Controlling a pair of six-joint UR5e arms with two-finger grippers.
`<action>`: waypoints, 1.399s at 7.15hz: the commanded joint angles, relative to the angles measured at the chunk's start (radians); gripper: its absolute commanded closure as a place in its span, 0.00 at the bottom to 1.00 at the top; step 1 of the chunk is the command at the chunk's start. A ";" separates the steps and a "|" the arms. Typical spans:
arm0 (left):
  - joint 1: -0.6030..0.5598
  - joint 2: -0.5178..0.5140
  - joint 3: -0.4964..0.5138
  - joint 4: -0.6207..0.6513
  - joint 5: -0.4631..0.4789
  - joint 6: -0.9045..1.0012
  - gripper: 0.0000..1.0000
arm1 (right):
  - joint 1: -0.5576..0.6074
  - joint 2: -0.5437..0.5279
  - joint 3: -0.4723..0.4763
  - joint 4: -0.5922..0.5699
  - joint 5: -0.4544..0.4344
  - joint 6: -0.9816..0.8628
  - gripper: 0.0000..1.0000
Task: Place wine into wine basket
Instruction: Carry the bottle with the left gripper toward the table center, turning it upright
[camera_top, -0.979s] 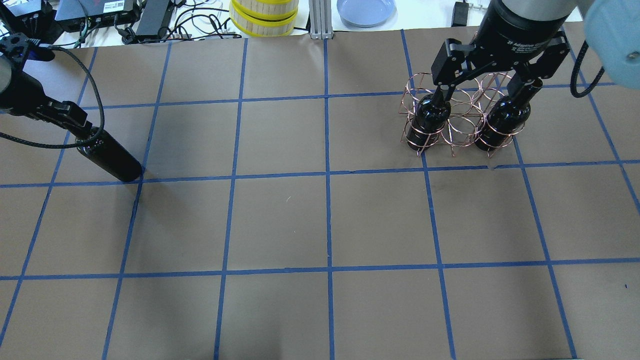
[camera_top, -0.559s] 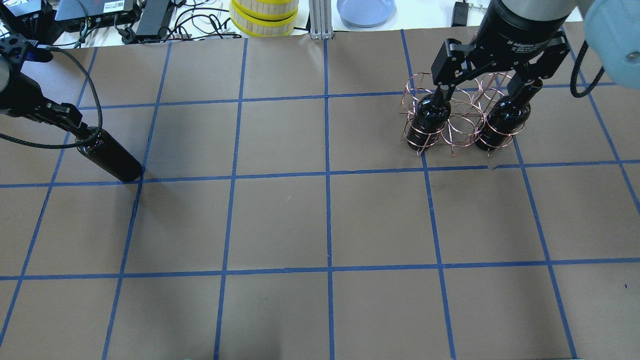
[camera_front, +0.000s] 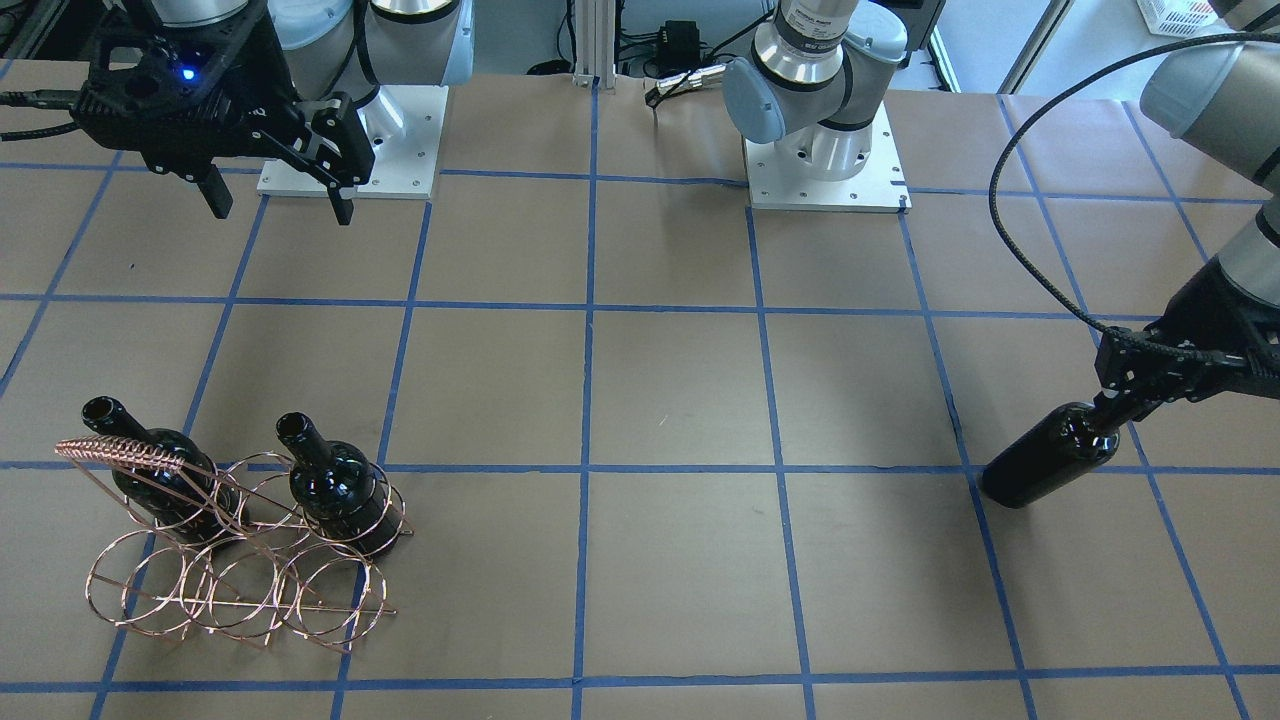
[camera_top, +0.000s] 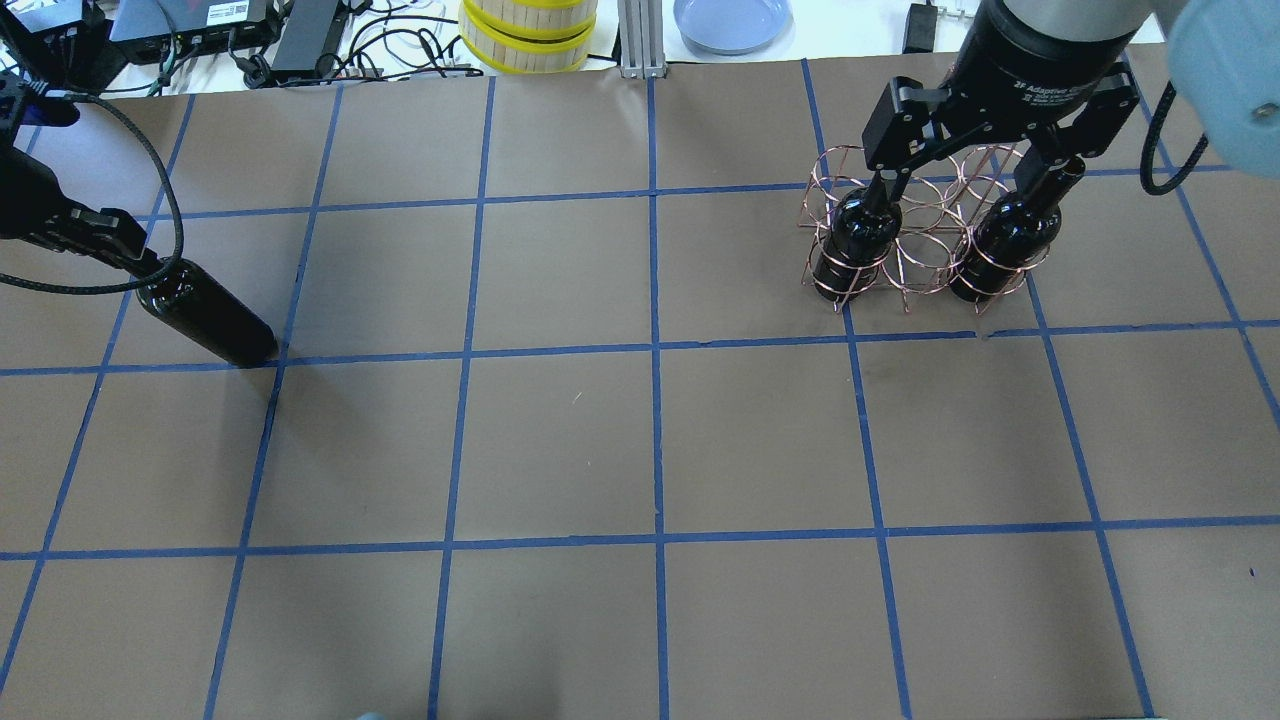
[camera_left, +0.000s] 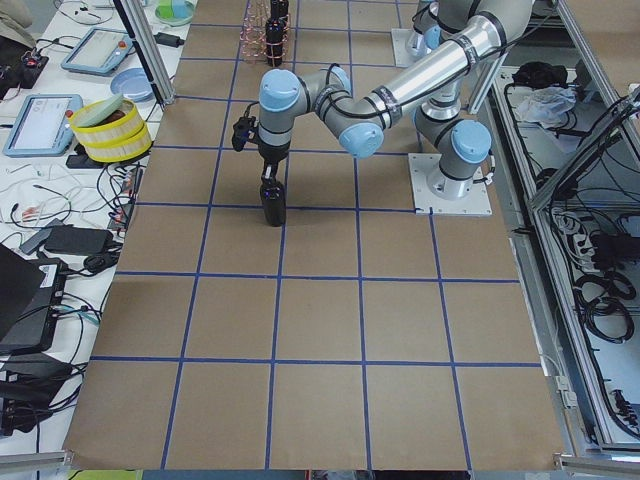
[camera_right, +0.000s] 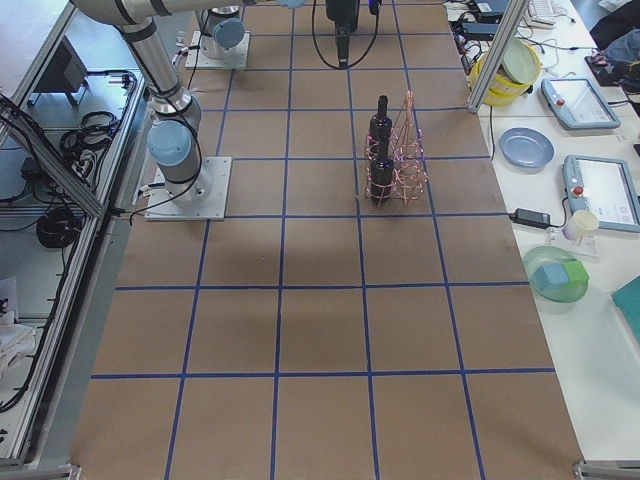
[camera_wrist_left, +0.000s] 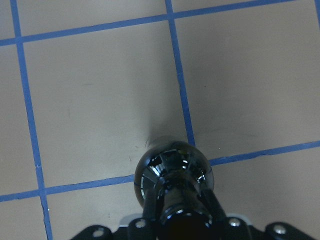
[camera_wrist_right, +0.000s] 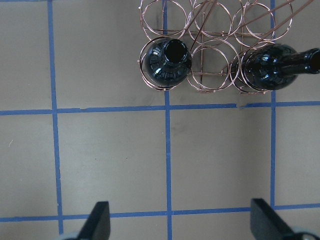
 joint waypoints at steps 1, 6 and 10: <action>-0.103 0.067 0.009 -0.064 0.009 -0.134 1.00 | 0.000 0.001 0.000 0.000 0.000 0.000 0.00; -0.615 0.227 -0.035 -0.155 0.028 -0.580 1.00 | 0.000 0.004 0.000 0.000 0.000 0.000 0.00; -0.933 0.218 -0.135 -0.092 0.116 -0.853 1.00 | -0.003 0.005 -0.002 -0.006 0.000 -0.002 0.00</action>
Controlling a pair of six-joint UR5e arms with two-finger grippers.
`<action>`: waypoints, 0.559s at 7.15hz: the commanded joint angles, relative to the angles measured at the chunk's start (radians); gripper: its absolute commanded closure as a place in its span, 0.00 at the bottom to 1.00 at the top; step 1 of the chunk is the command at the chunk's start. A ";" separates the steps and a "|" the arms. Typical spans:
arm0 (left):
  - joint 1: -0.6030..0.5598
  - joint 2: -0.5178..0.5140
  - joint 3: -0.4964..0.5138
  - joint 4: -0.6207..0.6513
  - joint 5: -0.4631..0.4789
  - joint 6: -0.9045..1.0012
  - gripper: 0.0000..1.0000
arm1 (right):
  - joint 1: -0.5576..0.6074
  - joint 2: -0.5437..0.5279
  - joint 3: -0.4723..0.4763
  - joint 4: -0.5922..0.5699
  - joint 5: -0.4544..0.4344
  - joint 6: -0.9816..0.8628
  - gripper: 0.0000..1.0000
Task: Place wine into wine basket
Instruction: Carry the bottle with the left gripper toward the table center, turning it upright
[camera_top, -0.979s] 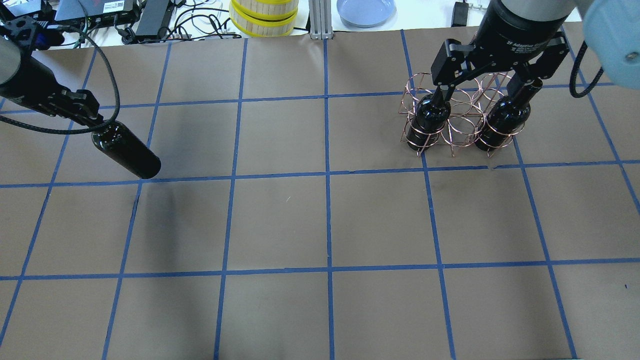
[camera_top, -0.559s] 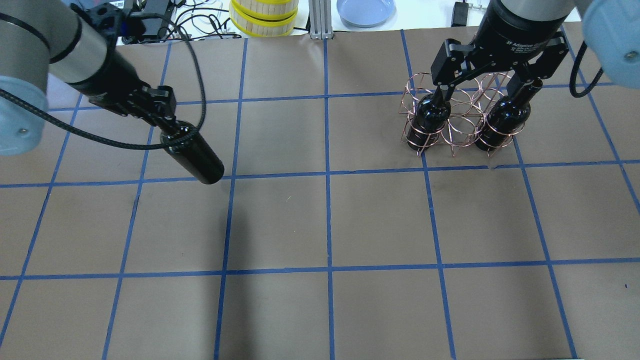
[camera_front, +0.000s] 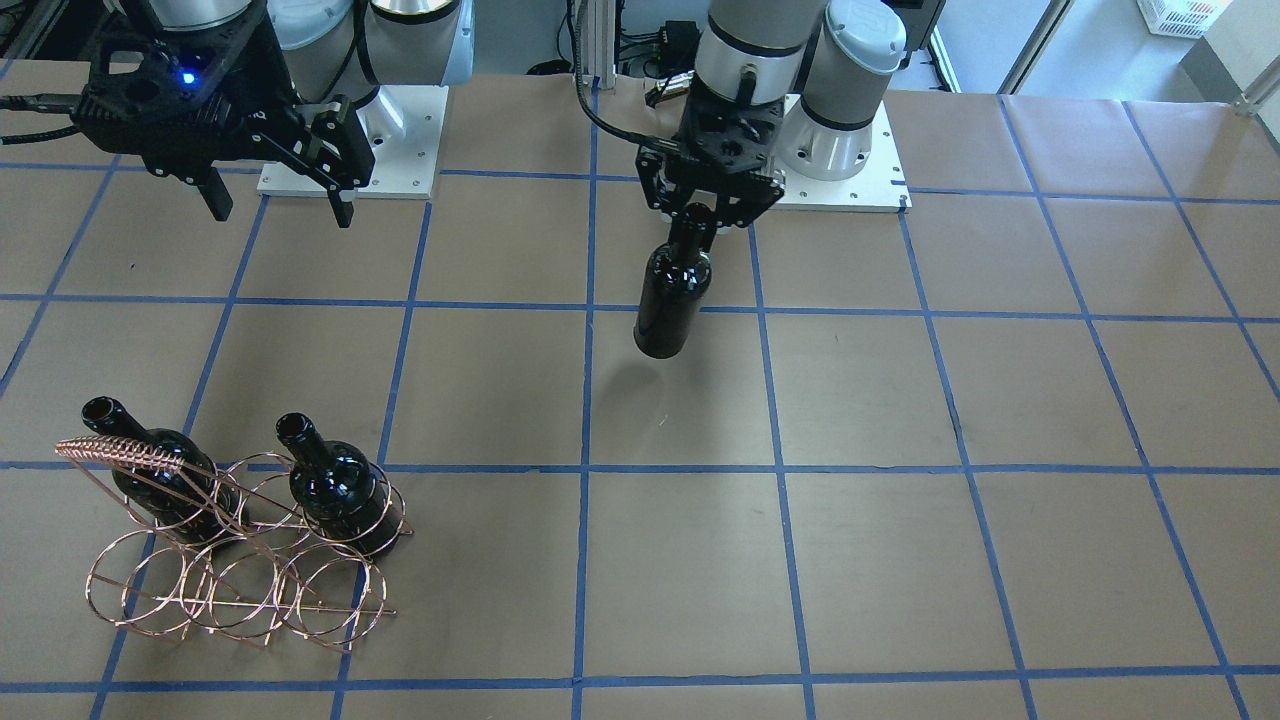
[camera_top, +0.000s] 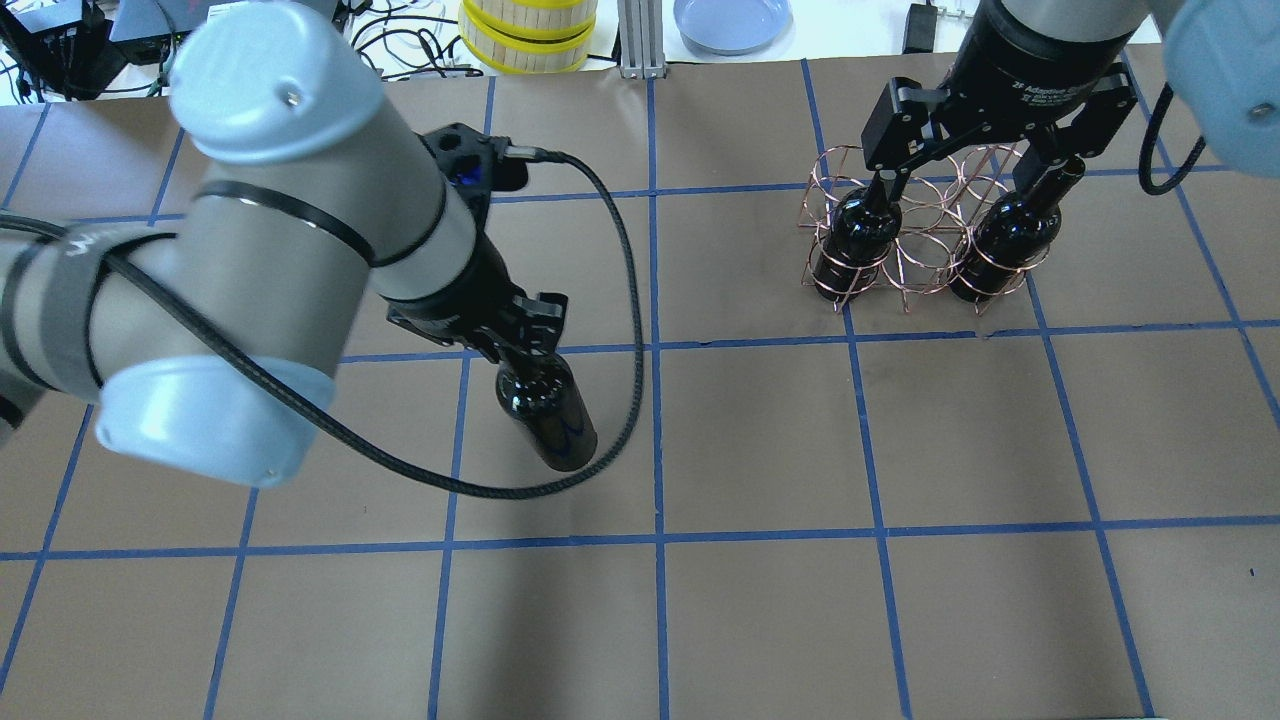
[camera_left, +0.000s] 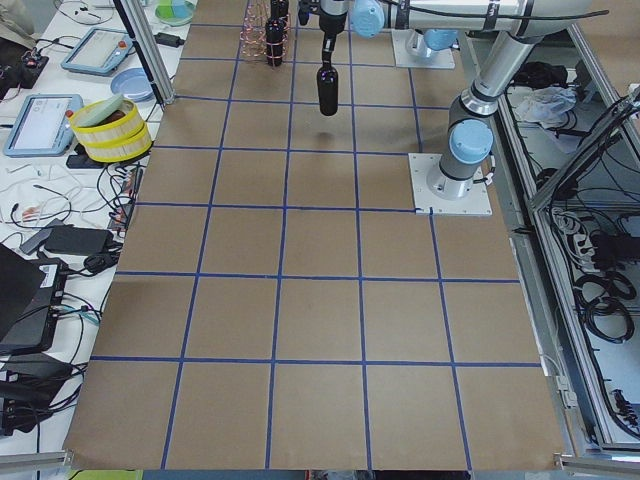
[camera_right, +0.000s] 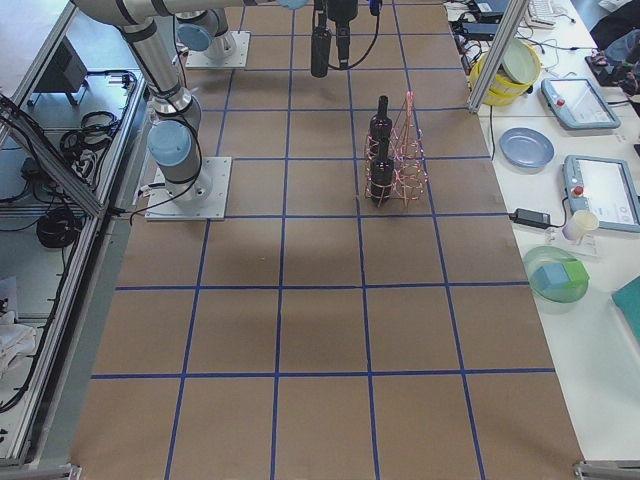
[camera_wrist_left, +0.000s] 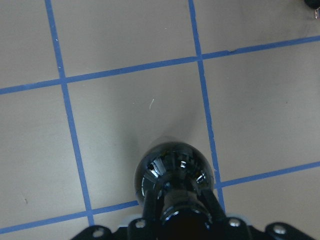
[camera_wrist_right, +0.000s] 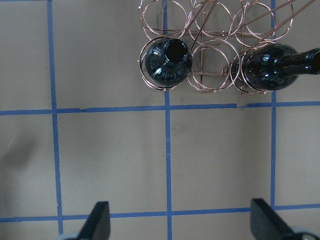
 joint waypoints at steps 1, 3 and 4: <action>-0.097 -0.023 -0.016 0.036 0.040 -0.065 1.00 | -0.002 0.003 0.000 -0.010 0.000 -0.001 0.00; -0.112 -0.065 -0.027 0.087 0.039 -0.141 1.00 | -0.002 0.005 0.000 -0.012 0.000 0.000 0.00; -0.117 -0.075 -0.030 0.103 0.036 -0.169 1.00 | -0.002 0.005 0.000 -0.013 0.000 0.000 0.00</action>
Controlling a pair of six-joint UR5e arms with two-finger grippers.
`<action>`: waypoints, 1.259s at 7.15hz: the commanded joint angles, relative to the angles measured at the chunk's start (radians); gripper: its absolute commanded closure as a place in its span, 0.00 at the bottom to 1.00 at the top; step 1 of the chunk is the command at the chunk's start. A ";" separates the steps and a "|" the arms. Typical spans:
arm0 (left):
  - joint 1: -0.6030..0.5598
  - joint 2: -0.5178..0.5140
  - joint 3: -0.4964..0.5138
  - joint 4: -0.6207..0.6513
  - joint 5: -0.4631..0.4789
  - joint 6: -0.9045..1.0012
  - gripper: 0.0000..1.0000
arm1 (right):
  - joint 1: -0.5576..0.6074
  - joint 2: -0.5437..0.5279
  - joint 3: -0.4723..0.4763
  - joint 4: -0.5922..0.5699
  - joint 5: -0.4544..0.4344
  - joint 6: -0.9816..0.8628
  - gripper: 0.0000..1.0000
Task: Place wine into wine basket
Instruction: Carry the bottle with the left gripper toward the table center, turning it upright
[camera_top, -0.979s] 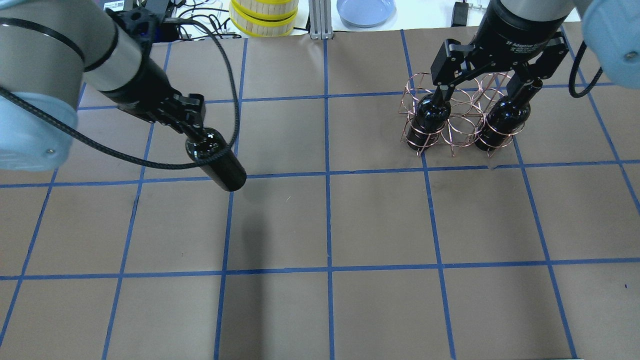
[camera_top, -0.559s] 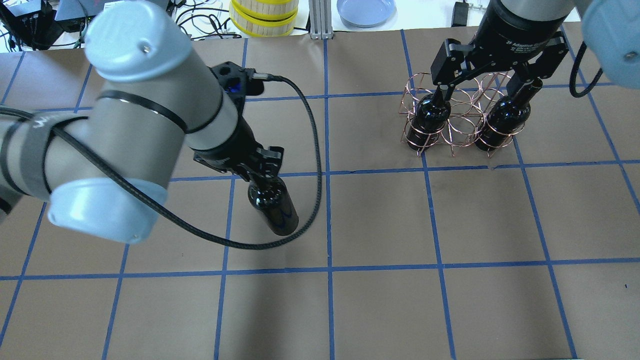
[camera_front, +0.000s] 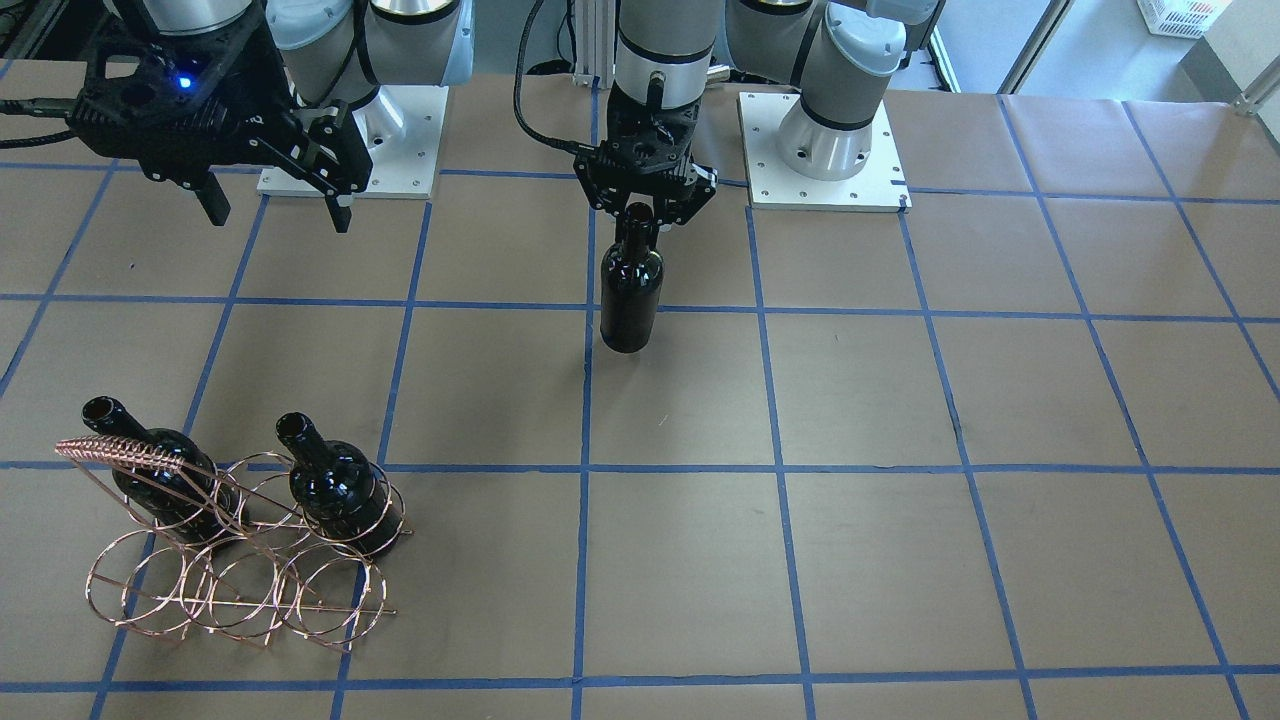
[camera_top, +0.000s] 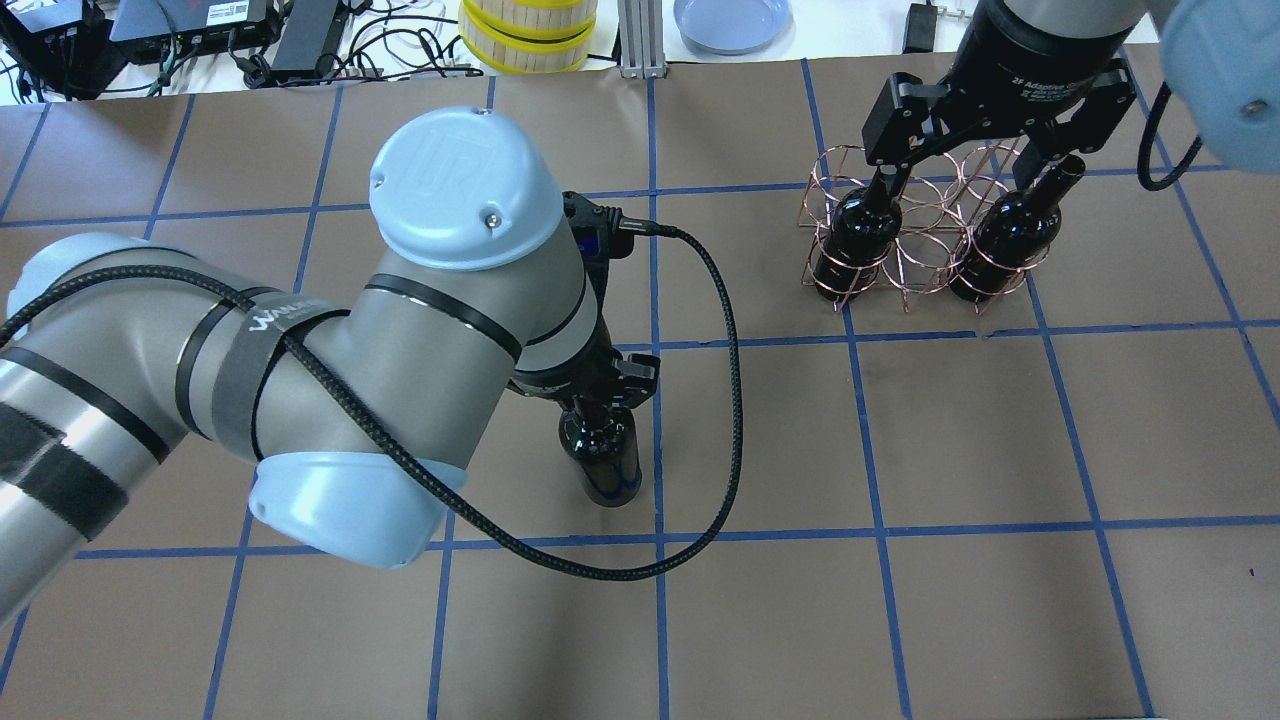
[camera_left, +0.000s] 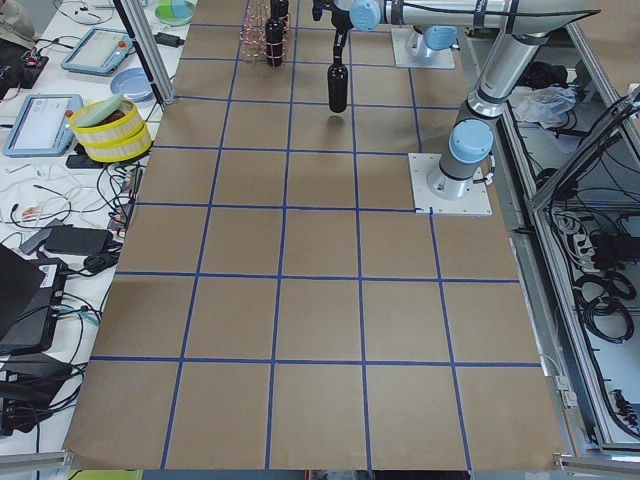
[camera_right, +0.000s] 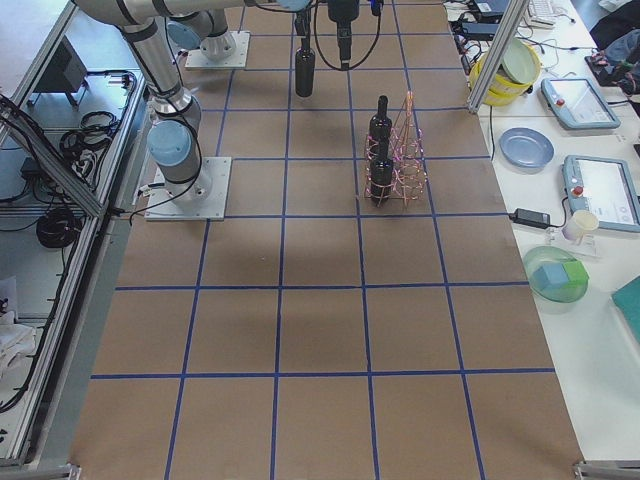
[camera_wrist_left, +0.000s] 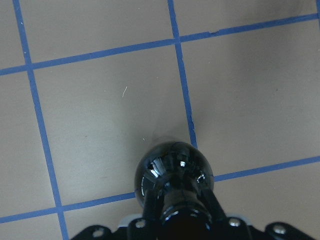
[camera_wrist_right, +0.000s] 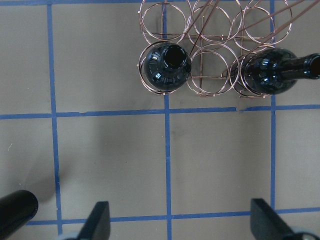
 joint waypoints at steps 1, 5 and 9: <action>-0.035 -0.024 -0.007 0.030 0.000 -0.064 1.00 | 0.000 0.000 0.000 -0.001 0.000 0.001 0.00; -0.047 -0.032 -0.008 0.038 0.002 -0.081 1.00 | 0.001 -0.001 -0.001 -0.003 0.000 -0.003 0.00; -0.049 -0.032 -0.028 0.030 0.002 -0.080 1.00 | -0.002 -0.009 -0.003 0.005 0.014 -0.004 0.00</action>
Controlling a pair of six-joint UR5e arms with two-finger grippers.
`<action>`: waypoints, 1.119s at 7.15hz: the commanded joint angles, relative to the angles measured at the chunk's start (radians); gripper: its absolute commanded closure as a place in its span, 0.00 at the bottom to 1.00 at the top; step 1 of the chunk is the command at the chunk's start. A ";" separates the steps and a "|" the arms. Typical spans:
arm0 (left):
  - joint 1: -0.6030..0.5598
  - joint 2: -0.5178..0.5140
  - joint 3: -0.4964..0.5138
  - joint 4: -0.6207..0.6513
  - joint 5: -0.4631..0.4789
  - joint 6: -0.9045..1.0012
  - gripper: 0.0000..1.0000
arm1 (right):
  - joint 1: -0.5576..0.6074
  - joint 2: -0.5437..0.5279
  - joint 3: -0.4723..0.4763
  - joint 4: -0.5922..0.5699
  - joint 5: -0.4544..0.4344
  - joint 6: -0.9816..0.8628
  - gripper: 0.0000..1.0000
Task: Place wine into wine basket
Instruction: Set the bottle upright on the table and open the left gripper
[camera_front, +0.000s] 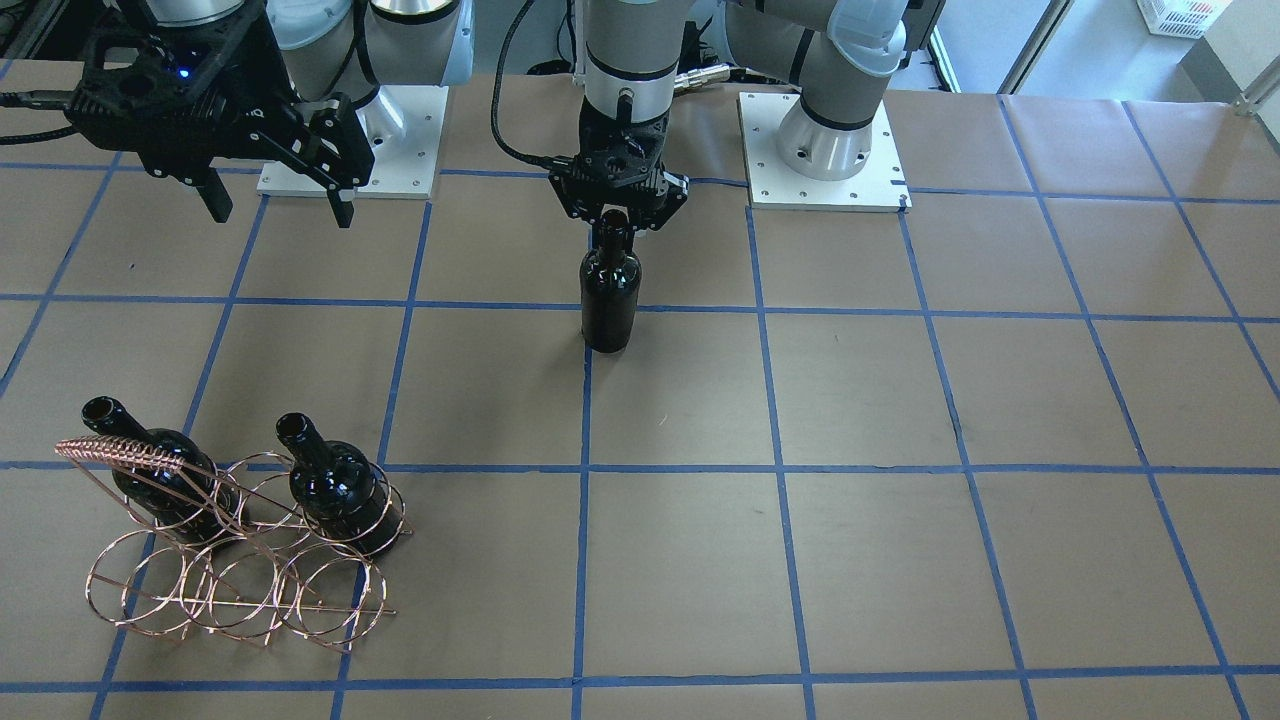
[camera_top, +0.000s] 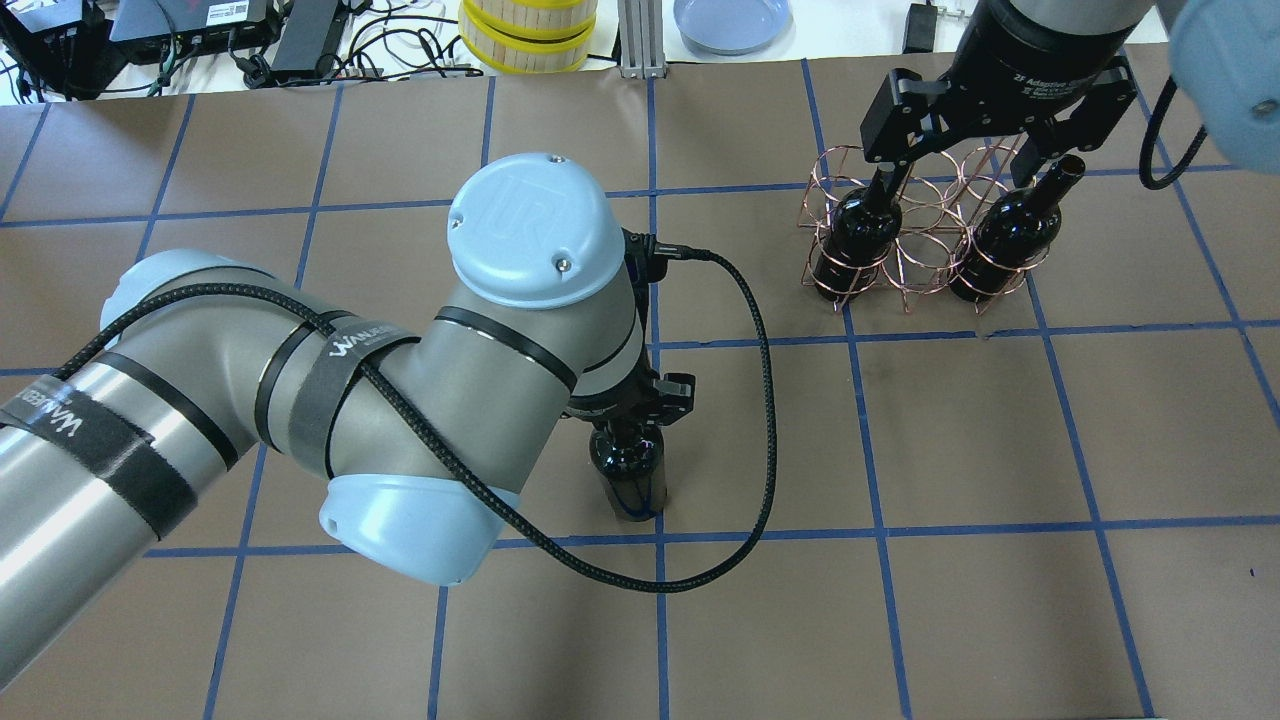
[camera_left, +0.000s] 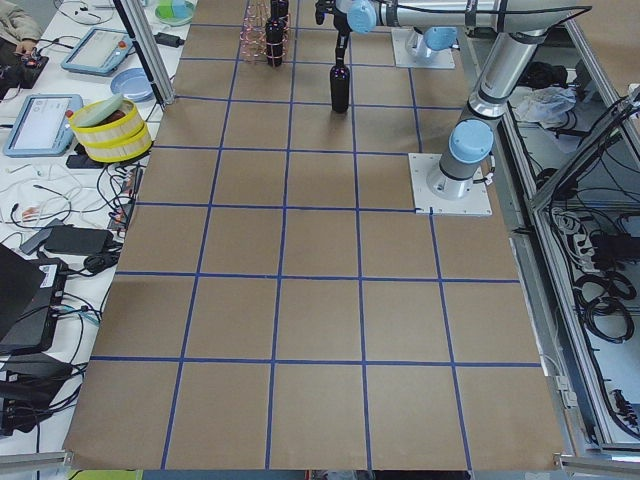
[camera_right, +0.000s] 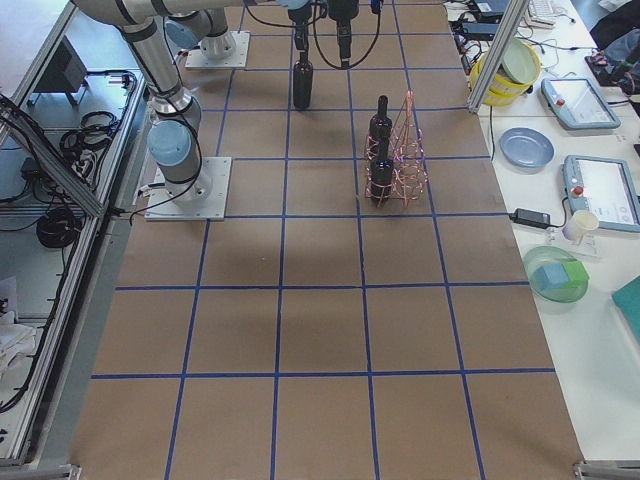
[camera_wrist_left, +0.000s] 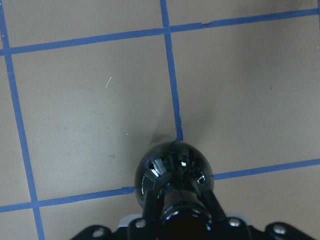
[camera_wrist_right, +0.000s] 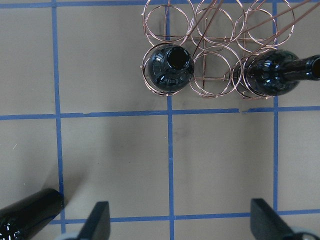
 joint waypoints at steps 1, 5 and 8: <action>0.000 0.000 -0.012 -0.001 -0.001 0.000 1.00 | -0.001 -0.002 0.000 0.001 0.006 0.002 0.00; 0.000 -0.006 -0.012 -0.001 0.003 -0.018 0.42 | -0.001 -0.002 0.000 -0.002 0.021 0.002 0.00; 0.003 -0.005 -0.001 0.000 0.008 -0.073 0.21 | 0.003 -0.002 0.000 0.000 0.035 0.004 0.00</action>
